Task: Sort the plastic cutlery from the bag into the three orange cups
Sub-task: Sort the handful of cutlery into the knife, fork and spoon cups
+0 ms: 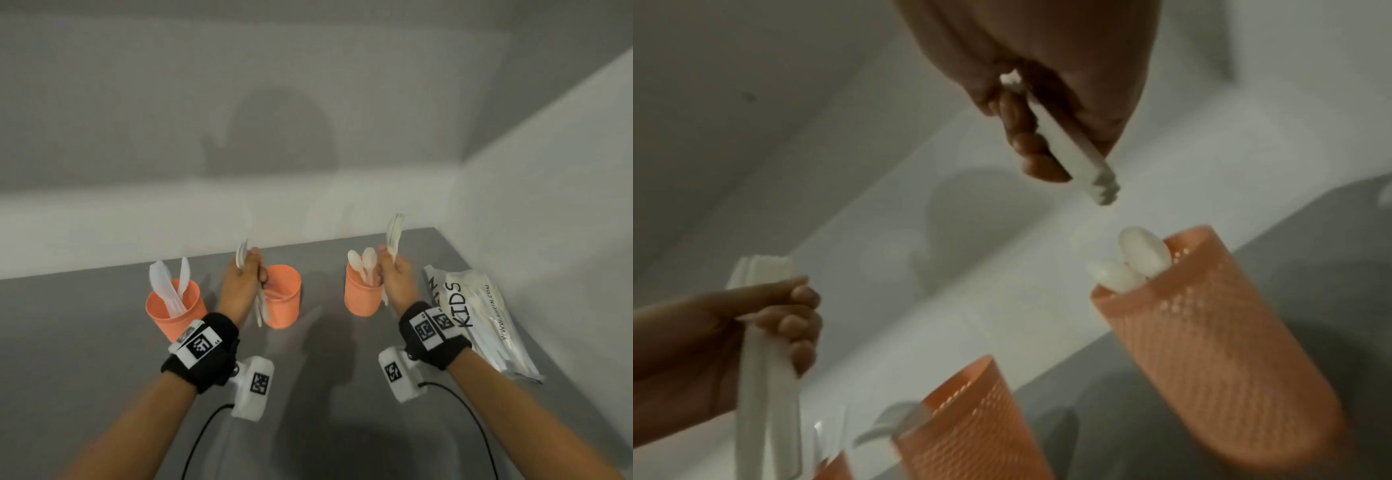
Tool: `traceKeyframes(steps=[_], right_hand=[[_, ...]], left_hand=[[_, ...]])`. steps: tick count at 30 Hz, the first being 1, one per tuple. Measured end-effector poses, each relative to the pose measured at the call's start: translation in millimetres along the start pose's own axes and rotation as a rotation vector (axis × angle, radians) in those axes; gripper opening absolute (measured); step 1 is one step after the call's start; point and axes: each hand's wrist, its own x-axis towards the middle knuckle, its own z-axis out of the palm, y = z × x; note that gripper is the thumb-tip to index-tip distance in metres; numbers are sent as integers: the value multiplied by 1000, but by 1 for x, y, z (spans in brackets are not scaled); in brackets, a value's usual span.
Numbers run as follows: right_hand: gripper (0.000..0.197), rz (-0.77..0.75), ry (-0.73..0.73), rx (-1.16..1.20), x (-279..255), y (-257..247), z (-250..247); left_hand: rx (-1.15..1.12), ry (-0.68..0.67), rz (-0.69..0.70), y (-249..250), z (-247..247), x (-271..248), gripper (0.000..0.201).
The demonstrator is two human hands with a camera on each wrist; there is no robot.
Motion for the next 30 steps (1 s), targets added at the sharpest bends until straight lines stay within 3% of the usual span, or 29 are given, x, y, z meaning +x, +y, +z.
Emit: traceKeyframes(steps=[2,8,16,20,23,27,30], right_hand=[[41,-52,25,-16,20,-5,-4],[29,-25,9,10,71,24,6],[11,67,-123,-144,80,71,13],[43,-76,-126,-269,78,69,14],[44,-179,-180,-381,75,65,11],[50,-236,-187,-432,70,62,4],[50,-278,-155,-426,67,52,-9]], left_hand=[[-122,83,44,11,8,16,31],[-102,243,143,3,38,55,26],[219,314,102,-53,56,56,10],[576,314,172,-61,52,57,17],[765,259,204,-61,51,57,20],[828,256,297,-49,54,49,20],[701,231,362,-31,55,29,21]])
